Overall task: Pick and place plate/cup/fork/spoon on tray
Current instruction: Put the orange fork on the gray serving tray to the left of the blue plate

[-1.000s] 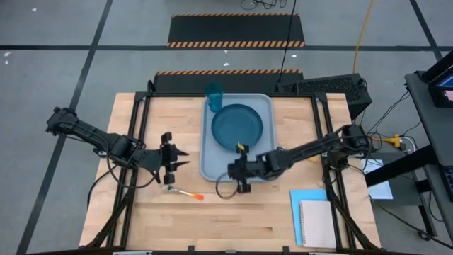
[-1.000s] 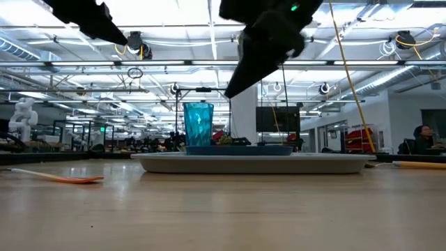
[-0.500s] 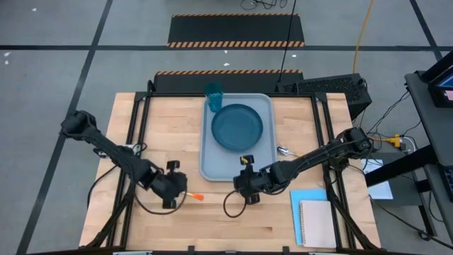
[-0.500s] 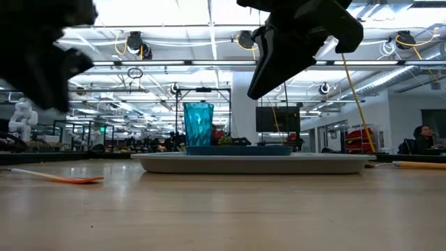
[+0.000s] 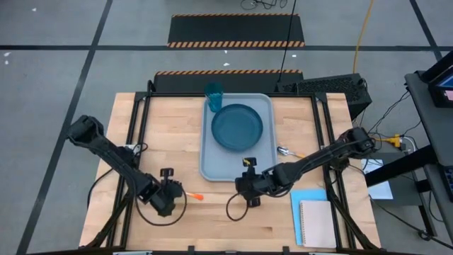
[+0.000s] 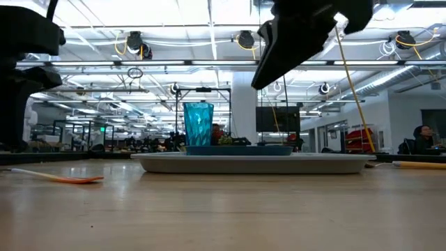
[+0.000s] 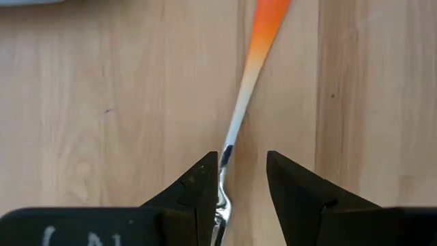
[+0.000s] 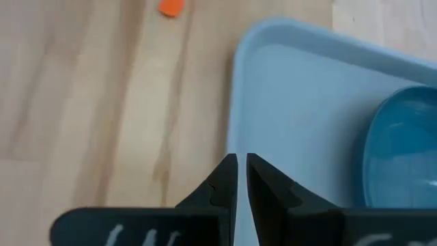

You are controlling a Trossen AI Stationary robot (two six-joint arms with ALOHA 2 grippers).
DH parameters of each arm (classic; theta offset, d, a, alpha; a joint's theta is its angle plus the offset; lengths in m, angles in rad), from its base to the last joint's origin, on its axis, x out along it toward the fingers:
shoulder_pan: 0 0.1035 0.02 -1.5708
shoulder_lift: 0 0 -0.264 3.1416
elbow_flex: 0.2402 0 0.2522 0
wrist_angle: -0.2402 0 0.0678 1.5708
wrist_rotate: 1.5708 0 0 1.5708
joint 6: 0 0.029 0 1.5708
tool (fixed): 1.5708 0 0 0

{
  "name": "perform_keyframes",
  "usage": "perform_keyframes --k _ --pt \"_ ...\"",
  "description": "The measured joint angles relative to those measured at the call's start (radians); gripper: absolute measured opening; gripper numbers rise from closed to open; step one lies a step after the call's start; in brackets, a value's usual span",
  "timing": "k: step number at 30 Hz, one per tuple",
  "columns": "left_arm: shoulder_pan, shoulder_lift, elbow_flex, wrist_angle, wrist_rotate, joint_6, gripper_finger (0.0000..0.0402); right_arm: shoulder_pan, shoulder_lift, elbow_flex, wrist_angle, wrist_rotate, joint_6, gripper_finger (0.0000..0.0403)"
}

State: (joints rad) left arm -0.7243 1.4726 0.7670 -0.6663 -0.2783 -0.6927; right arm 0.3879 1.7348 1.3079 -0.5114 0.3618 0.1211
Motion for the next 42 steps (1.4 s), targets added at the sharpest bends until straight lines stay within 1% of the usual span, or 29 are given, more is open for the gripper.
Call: perform_keyframes --k 4,7,12,17,19,22,27,30,33,36,38,42 --pt "-0.010 0.003 -0.022 0.008 -0.012 -0.013 0.0130 0.029 -0.027 0.000 0.007 0.000 -0.001 0.0025" --pt "-0.011 0.003 -0.053 0.048 -0.019 -0.010 0.0130 0.046 -0.042 0.000 0.015 0.001 -0.002 0.0025" --pt "-0.008 0.003 -0.123 0.148 -0.021 0.039 0.0129 0.061 -0.064 0.000 0.031 0.001 -0.005 0.0025" --pt "-0.006 -0.002 -0.168 0.190 -0.039 0.055 0.0129 0.064 -0.068 0.000 0.035 0.003 -0.013 0.0025" --pt "-0.006 -0.003 -0.182 0.206 -0.038 0.068 0.0122 0.064 -0.068 0.000 0.038 0.003 -0.019 0.0025" --pt "-0.002 -0.003 -0.188 0.214 -0.037 0.088 0.0095 0.064 -0.068 0.000 0.055 0.010 -0.043 0.0025" --pt "0.017 -0.004 -0.192 0.218 -0.084 0.117 0.0042 0.063 -0.068 0.000 0.191 0.121 -0.123 0.0025" --pt "0.035 -0.004 -0.190 0.222 -0.101 0.126 0.0016 0.054 -0.066 0.000 0.297 0.138 -0.147 0.0025" --pt "0.056 -0.008 -0.187 0.219 -0.131 0.123 0.0013 0.042 -0.057 0.000 0.372 0.139 -0.154 0.0025" --pt "0.087 -0.023 -0.172 0.196 -0.172 0.155 0.0028 0.024 -0.039 -0.003 0.440 0.140 -0.164 0.0025" --pt "0.110 -0.047 -0.147 0.212 -0.190 0.185 0.0030 0.007 -0.025 -0.021 0.499 0.139 -0.165 0.0025" --pt "0.154 -0.073 -0.108 0.213 -0.187 0.229 0.0012 -0.020 0.010 -0.067 0.628 0.140 -0.174 0.0032"
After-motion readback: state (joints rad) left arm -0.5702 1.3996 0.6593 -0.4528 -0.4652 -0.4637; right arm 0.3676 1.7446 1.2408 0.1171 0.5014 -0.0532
